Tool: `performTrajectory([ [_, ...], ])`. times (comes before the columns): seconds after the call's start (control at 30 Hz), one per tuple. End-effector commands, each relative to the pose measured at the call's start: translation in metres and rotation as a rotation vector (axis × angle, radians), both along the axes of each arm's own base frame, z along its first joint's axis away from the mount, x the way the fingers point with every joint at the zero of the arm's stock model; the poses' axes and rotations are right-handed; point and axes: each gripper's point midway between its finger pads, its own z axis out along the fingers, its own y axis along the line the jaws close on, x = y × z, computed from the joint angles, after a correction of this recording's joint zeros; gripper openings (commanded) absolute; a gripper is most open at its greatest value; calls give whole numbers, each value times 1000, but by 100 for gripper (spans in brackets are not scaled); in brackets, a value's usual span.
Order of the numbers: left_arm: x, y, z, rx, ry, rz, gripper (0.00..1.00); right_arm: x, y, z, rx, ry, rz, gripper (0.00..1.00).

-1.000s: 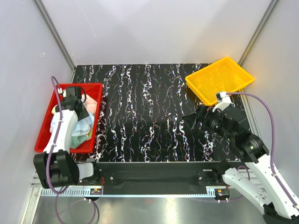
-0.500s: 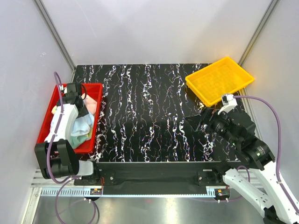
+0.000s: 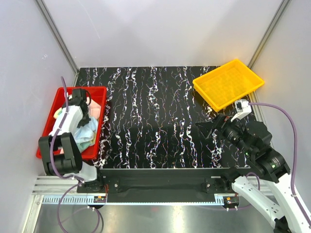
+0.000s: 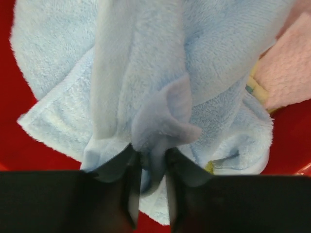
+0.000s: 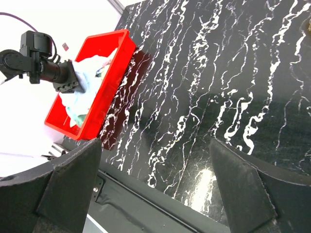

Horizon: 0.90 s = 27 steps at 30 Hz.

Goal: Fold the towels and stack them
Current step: Grab crumpled towel, then move the towel to the center of the board

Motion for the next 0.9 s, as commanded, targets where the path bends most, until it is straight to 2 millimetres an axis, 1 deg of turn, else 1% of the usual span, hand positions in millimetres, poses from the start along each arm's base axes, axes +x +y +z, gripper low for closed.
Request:
performTrajectory([
  [0.0, 20, 6, 30, 7, -77, 8, 13, -2, -8, 25, 4, -78, -23, 100],
  [0.03, 20, -2, 38, -16, -72, -11, 5, -4, -9, 28, 9, -86, -25, 100],
  [0.07, 24, -9, 56, -19, -115, -45, 0, -4, -9, 30, 11, -87, -23, 100],
  [0.1, 36, -18, 90, -26, -189, -86, 0, -5, -9, 30, 11, -83, -24, 100],
  [0.13, 46, -40, 114, -37, -246, -163, 0, -6, -10, 37, 19, -87, -25, 100],
  [0.17, 52, -57, 141, -56, -314, -229, 0, -6, -10, 39, 19, -85, -25, 100],
  [0.2, 61, -81, 169, -107, -385, -317, 0, -6, -10, 41, 28, -80, -28, 100],
  [0.23, 66, -112, 217, -130, -487, -411, 0, -5, -10, 48, 33, -83, -33, 100],
  [0.27, 69, -133, 243, -162, -544, -479, 0, -4, -11, 51, 37, -86, -41, 100],
  [0.3, 68, -160, 264, -234, -593, -572, 0, -4, -11, 54, 42, -88, -43, 100],
  [0.33, 62, -190, 307, -289, -693, -660, 0, -4, -11, 58, 47, -94, -43, 100],
  [0.37, 60, -206, 321, -327, -722, -708, 0, 1, -16, 61, 43, -100, -81, 100],
  [0.4, 51, -233, 338, -417, -756, -809, 0, 3, -17, 63, 39, -108, -91, 100],
  [0.43, 41, -255, 352, -471, -784, -882, 0, 5, -19, 65, 37, -111, -104, 100],
  [0.47, 32, -268, 364, -535, -814, -910, 0, 7, -23, 66, 33, -111, -133, 100],
  [0.5, 23, -291, 375, -628, -854, -999, 0, 9, -26, 65, 27, -106, -150, 100],
  [0.53, 18, -312, 347, -717, -785, -1021, 0, 12, -28, 63, 20, -98, -167, 100],
  [0.57, 3, -320, 341, -762, -791, -1054, 0, 15, -32, 60, 11, -87, -197, 100],
  [0.6, -1, -334, 341, -815, -830, -1105, 0, 15, -34, 54, 0, -65, -210, 100],
  [0.63, -11, -347, 326, -879, -798, -1122, 0, 16, -35, 46, -13, -44, -221, 100],
  [0.67, -20, -352, 268, -923, -677, -1089, 0, 16, -36, 41, -25, -27, -223, 100],
  [0.7, -21, -362, 258, -945, -704, -1109, 0, 15, -37, 29, -45, 11, -225, 100],
  [0.73, -39, -381, 230, -1002, -638, -1132, 0, 14, -36, 18, -59, 40, -224, 100],
  [0.77, -50, -391, 208, -1031, -599, -1149, 0, 13, -34, 9, -69, 63, -213, 100],
  [0.8, -70, -410, 162, -1060, -517, -1176, 0, 12, -33, 0, -78, 86, -207, 100],
  [0.83, -81, -421, 145, -1097, -476, -1178, 0, 13, -31, -15, -93, 118, -204, 100],
  [0.87, -91, -433, 125, -1121, -425, -1190, 0, 14, -29, -23, -96, 137, -198, 100],
])
